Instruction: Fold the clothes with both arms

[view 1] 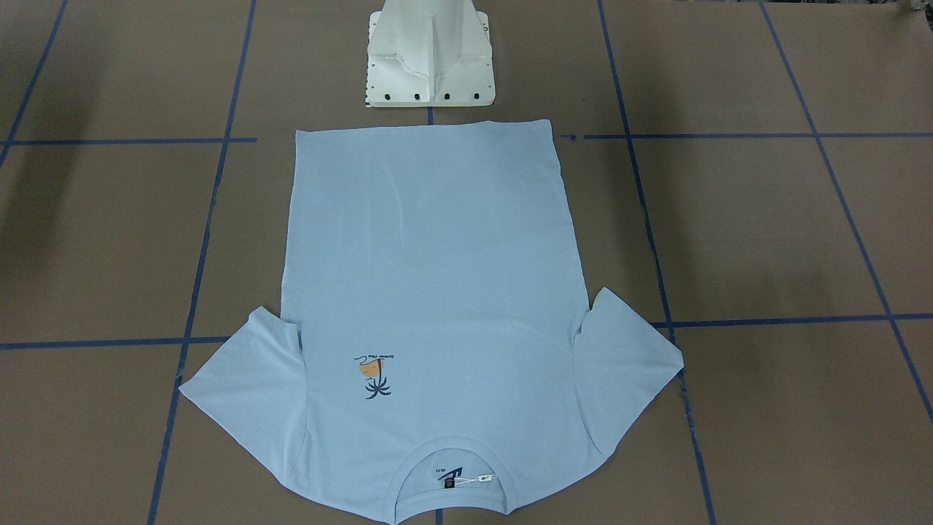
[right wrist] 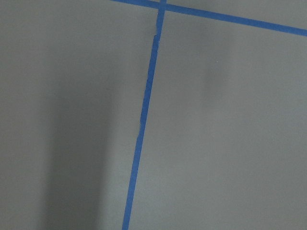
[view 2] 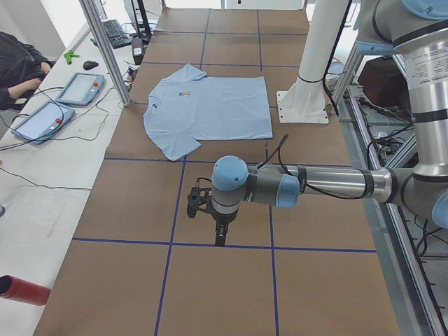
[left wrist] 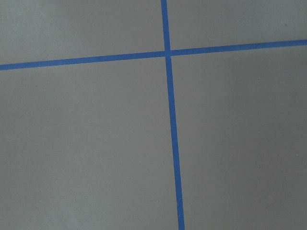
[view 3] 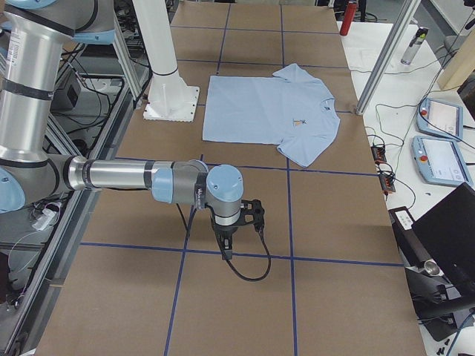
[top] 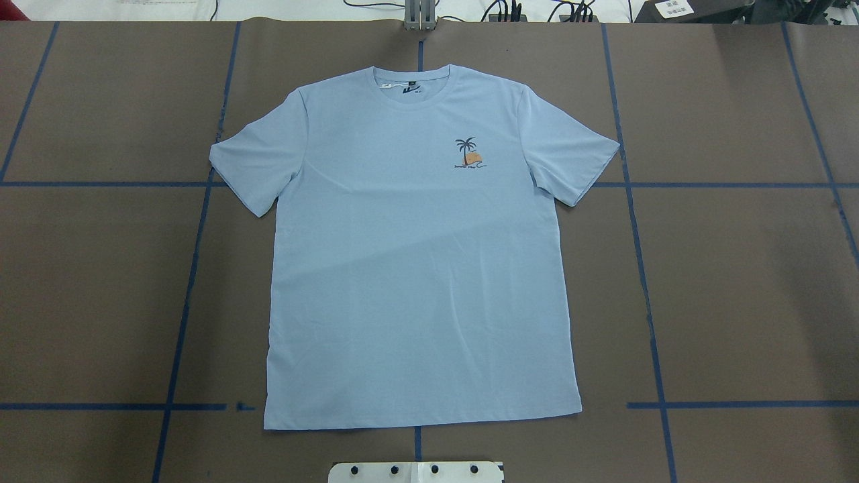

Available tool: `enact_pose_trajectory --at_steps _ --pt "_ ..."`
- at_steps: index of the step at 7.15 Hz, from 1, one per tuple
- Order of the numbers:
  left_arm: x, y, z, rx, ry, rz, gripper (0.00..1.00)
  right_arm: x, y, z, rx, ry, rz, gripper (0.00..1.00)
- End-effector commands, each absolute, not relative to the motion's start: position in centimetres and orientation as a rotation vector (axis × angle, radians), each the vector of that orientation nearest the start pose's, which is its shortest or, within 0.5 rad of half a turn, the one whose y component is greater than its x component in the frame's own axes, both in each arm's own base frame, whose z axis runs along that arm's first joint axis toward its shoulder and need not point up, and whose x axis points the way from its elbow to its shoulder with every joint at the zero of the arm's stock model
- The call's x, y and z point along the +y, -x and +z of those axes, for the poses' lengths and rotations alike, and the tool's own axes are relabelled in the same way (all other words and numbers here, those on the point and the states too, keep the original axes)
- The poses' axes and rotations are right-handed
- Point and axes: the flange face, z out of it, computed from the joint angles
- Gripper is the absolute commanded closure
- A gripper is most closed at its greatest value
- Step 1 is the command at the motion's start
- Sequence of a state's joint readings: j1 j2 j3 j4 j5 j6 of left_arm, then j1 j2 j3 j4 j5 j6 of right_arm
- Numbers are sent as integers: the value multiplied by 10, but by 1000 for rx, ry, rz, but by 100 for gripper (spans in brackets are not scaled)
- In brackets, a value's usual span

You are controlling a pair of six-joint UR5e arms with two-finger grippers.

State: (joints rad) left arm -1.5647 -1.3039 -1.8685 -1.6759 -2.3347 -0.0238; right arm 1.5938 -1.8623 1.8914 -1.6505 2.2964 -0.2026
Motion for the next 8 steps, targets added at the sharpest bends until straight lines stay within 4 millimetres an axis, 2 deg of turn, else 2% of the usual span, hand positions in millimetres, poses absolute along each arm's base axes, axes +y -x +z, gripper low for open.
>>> enact_pose_trajectory --at_steps 1,3,5,6,7,8 --pt "-389 60 617 763 -120 43 0 -364 -75 637 -730 -35 -155 0" --pt "-390 59 613 777 -128 48 0 -375 -73 627 -734 -57 -161 0" --pt "-397 58 600 777 -242 99 0 -419 -69 587 -739 -145 -199 0" --pt "-408 59 586 759 -361 144 0 -449 -65 556 -730 -210 -235 0" --pt "-438 60 565 735 -461 172 0 -478 -53 527 -717 -262 -285 0" --pt "-478 61 547 714 -542 196 0 -515 -42 503 -712 -298 -312 0"
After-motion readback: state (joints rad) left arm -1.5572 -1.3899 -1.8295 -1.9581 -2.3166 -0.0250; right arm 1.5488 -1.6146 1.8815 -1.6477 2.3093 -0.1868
